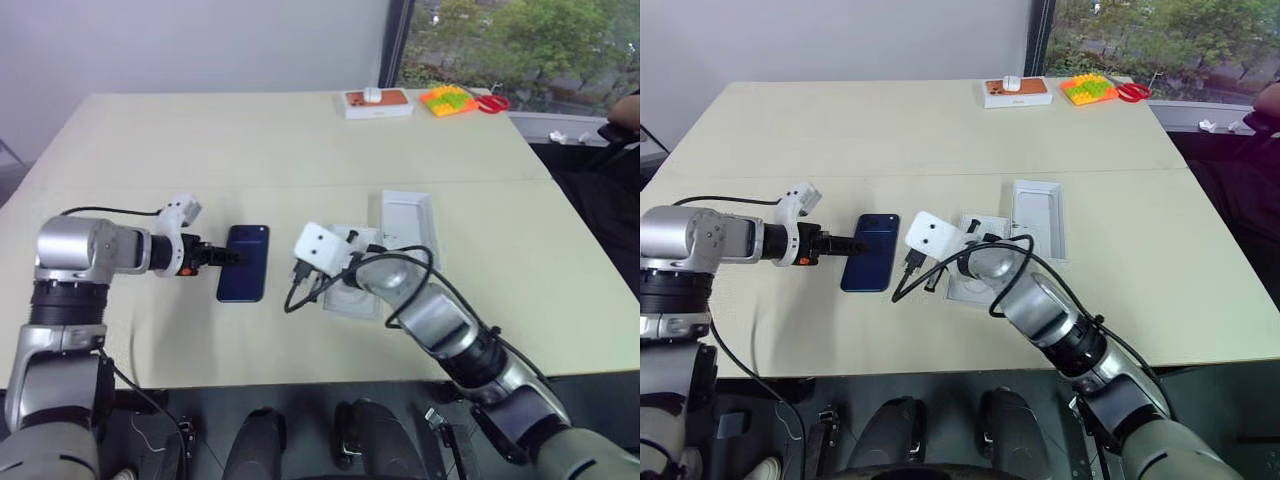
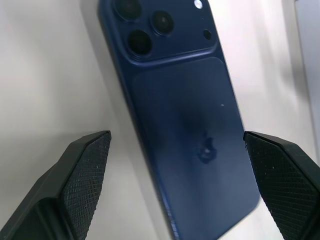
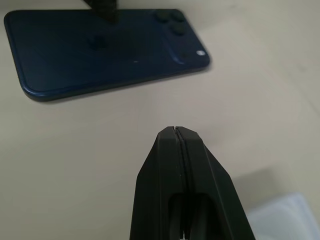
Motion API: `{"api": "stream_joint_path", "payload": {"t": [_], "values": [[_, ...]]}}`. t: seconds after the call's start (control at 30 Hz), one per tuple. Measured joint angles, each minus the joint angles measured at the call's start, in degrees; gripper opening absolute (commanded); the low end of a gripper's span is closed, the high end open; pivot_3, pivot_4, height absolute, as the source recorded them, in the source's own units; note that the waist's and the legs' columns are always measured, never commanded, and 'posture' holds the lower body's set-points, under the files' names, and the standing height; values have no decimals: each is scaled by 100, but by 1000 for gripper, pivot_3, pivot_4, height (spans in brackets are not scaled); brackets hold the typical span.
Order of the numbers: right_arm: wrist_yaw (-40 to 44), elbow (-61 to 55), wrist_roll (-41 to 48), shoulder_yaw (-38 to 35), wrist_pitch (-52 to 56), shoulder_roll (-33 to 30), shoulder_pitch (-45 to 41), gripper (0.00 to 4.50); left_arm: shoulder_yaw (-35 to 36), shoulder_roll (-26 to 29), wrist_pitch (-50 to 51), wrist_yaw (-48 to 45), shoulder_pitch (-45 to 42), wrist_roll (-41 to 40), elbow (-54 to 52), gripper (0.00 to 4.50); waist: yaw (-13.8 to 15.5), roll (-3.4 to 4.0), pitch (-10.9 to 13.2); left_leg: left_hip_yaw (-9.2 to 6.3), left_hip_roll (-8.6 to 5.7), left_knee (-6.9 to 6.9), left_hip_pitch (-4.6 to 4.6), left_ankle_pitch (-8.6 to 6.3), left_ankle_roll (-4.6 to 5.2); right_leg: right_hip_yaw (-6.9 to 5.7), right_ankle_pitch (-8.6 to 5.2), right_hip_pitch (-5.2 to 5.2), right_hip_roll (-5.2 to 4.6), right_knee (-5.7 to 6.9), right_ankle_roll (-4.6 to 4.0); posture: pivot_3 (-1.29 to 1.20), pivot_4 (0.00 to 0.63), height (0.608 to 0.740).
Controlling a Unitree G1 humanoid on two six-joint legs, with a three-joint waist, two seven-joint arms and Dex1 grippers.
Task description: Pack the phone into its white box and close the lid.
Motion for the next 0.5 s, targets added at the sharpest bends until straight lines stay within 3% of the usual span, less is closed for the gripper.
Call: {"api": "stream_joint_path", "payload": {"t": [0.17,0.5], "values": [[45,853,-190,355,-244,439,-96,0,11,-24,197,-77,47,-132,-108,4455,2,0,-1,1,1,-1,6,0,0,7,1,3,-6,2,-2,0,150,740],[131,1896,-482,325,-884,867,-435,0,336,-295,513,98,433,-316,-595,4455,-10,24,-49,2,1,-1,33,0,0,27,1,19,-7,7,2,0,150,740]]}}
